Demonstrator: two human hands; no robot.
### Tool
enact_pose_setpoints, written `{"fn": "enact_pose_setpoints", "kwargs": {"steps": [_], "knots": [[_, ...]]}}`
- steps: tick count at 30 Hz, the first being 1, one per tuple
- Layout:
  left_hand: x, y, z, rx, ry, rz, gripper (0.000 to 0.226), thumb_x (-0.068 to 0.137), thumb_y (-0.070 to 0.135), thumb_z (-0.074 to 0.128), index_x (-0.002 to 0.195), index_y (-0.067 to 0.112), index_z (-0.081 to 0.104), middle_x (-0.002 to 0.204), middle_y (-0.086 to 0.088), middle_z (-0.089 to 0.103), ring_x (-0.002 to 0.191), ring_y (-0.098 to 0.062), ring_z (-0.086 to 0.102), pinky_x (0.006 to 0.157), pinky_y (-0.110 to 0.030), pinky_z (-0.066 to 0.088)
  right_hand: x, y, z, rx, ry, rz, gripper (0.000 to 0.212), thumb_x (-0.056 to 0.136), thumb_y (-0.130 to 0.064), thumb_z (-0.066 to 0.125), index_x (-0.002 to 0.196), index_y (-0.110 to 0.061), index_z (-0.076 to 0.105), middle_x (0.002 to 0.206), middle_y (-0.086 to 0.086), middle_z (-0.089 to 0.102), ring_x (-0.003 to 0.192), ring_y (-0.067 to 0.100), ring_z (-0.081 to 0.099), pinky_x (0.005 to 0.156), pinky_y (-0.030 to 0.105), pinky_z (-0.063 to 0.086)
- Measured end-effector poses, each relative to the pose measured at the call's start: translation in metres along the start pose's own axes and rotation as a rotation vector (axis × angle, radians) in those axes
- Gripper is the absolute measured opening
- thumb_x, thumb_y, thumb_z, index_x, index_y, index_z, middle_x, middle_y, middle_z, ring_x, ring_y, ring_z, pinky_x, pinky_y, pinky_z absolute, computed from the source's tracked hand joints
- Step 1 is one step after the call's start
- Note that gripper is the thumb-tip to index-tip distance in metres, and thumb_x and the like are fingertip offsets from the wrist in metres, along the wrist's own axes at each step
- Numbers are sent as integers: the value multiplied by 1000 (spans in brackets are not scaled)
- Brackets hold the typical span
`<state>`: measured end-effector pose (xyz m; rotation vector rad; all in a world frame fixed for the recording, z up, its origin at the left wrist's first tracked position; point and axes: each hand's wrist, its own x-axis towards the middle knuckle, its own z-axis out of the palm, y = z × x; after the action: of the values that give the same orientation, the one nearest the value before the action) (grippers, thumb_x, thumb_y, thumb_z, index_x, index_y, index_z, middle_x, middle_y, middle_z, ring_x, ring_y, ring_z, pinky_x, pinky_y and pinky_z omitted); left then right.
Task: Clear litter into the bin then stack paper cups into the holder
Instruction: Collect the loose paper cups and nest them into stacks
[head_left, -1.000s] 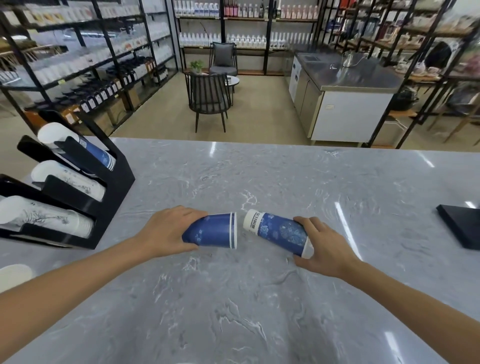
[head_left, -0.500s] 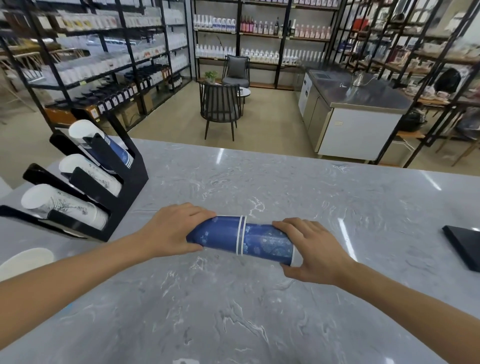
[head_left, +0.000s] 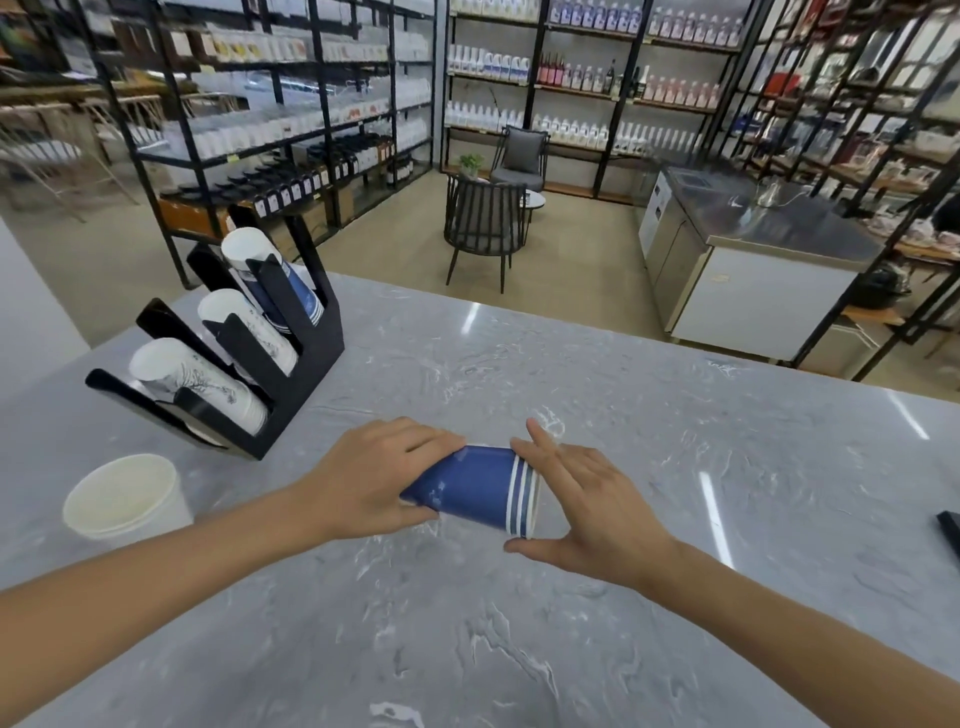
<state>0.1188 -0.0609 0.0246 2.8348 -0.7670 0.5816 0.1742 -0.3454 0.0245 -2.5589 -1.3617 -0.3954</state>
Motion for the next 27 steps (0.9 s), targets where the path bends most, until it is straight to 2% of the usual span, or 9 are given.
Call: {"fn": "enact_pose_setpoints", "kwargs": {"steps": [6,8,12,16,20,24,27], "knots": [[-33,-10,-9,-123,15,-161,72,77,49,78,139,22,52,132,8,63,112,-14,64,86,-34,58,27,-19,2,116,5,-126,87,82,-65,69,154,-36,29,164,4,34,136,23,50,107,35,45],[-46,-16,-8,-206,6,-238,76,75,49,79,140,24,49,133,11,61,112,-11,63,88,-30,56,40,-27,2,166,-13,-182,75,88,-62,65,152,-42,31,165,6,30,138,24,46,107,30,40],[-69,-24,-1,-477,-21,-417,85,65,52,88,135,34,44,127,18,62,111,0,62,95,-26,54,68,-50,5,246,8,-318,57,97,-55,59,150,-44,39,162,12,32,142,27,37,112,29,31],[-90,-20,16,-662,23,-558,79,63,53,91,124,52,41,118,30,63,110,6,63,92,-16,54,89,-70,17,287,-26,-377,48,102,-44,57,148,-44,44,165,15,26,142,34,35,116,37,31],[-108,-18,35,-794,65,-672,80,59,50,94,121,53,43,118,30,63,110,4,64,84,-15,57,98,-82,33,319,-99,-381,46,105,-41,51,150,-47,40,165,17,24,149,34,26,117,47,33],[-121,-18,50,-840,47,-745,77,58,51,93,116,55,43,114,32,61,111,0,65,85,-23,60,101,-89,47,321,-134,-384,45,106,-42,45,151,-46,39,162,20,29,150,34,25,119,46,31],[-127,-19,60,-850,40,-780,78,58,45,95,117,52,44,115,30,63,110,1,65,85,-23,61,100,-92,57,307,-157,-377,44,106,-44,43,150,-46,40,163,20,27,151,35,24,121,46,28]]}}
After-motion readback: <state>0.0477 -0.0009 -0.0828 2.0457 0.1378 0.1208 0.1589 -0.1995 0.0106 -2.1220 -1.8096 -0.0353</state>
